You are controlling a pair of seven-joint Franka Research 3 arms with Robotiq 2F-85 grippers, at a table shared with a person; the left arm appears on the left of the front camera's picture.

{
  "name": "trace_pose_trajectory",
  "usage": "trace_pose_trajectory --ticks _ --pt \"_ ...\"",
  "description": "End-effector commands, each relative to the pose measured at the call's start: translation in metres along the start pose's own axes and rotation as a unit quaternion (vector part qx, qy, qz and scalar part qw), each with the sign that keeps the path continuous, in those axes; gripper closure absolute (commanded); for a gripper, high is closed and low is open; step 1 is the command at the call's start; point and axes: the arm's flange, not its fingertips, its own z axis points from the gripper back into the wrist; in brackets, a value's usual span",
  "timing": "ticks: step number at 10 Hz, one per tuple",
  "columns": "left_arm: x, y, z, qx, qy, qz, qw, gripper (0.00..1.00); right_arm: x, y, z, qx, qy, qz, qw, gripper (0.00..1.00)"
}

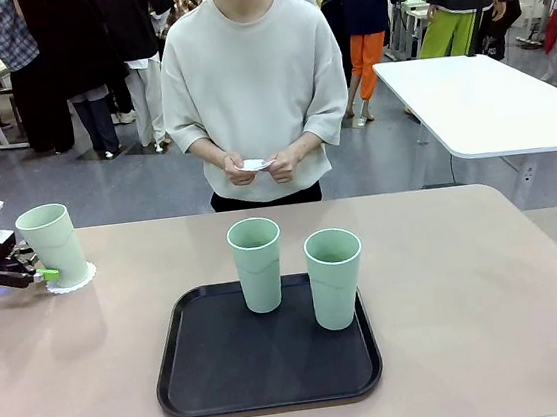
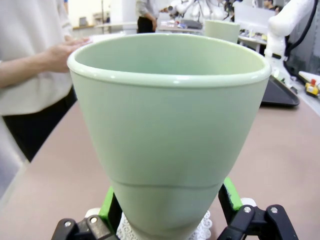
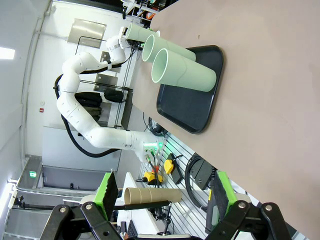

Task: Place coasters on the table and set cups on them.
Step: Pick up one Reusable plastic cup and place it on a coaster set by the human.

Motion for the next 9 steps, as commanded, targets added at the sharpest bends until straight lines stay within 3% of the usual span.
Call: trace_pose_trajectory --ticks 1,6,9 --pt "0.001 0.003 0.0 -0.012 0.025 0.004 1.0 0.0 0.001 0.002 0.0 0.008 -0.002 0.007 1.0 0.0" --pt "0.005 0.0 0.013 -0.034 0.082 0.004 0.996 0.0 0.001 0.002 0.0 0.008 -0.002 0.007 1.0 0.0" --pt "0.01 0.002 0.028 -0.022 0.089 -0.006 0.996 0.0 0.001 0.002 0.0 0.008 -0.002 0.007 1.0 0.0"
